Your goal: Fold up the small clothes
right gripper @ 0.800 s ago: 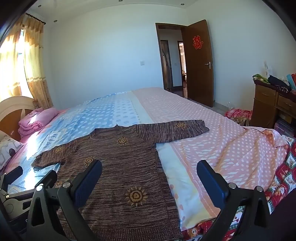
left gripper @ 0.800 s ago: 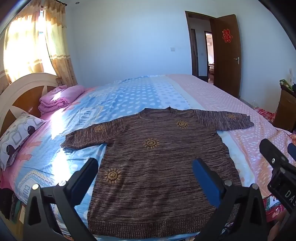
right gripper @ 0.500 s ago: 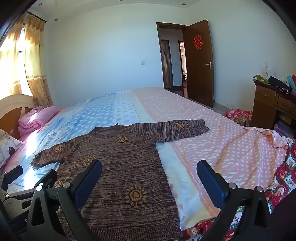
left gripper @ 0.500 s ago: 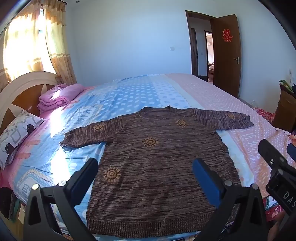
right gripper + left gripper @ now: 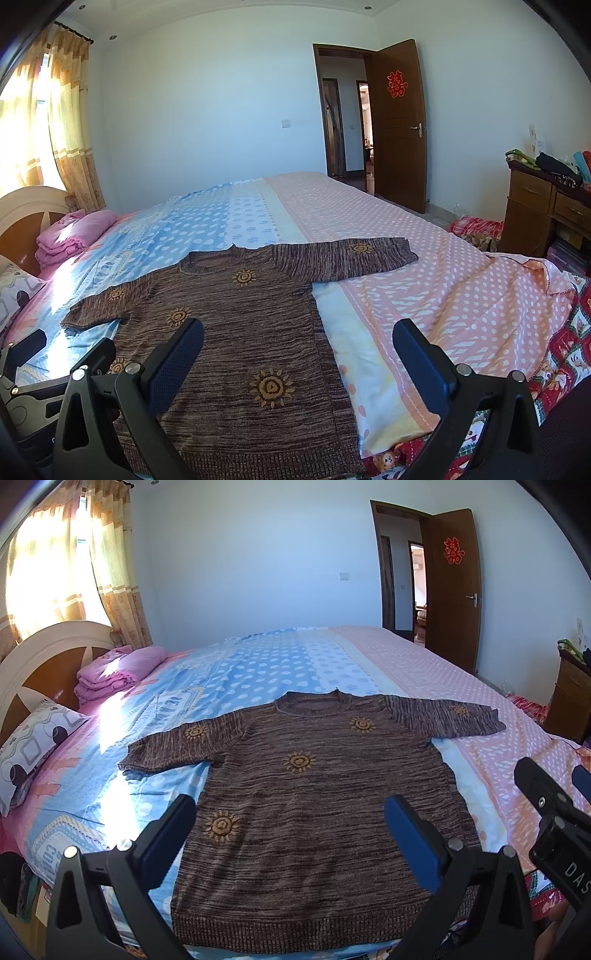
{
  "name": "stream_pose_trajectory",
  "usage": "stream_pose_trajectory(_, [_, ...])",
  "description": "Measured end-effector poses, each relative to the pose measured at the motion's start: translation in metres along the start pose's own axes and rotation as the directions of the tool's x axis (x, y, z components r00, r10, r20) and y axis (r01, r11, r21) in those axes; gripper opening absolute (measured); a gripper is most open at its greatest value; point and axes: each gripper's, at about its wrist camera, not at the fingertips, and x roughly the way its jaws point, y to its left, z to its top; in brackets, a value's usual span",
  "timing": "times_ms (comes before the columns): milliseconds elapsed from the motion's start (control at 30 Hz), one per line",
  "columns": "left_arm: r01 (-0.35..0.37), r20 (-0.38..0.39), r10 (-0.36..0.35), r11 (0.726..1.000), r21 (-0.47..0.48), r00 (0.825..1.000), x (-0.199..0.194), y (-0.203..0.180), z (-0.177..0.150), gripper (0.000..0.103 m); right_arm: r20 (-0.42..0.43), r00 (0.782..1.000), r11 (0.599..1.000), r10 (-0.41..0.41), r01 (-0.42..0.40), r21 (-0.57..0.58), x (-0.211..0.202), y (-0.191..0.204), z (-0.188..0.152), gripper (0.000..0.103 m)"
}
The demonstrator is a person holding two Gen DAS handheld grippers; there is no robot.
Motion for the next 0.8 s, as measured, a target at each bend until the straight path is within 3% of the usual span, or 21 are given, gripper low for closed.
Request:
stream_pose_trajectory(533, [-0.003,-0.003,0.003,1.0,0.009,1.0,0.006,-0.003,-0.004,0.103,-0.008,1.0,1.0,-0.001,0.001,0.003,0.002,0.0,0.0,0.102])
stream_pose_trajectory(800, [-0.033,-0.022,0.034,0.998,0.061,0.999,0.023,-0.002,-0.007,0.103,-0.037,0.999,1.0,-0.026,0.026,-0.001,0.021,-0.008,-0.002,0.102])
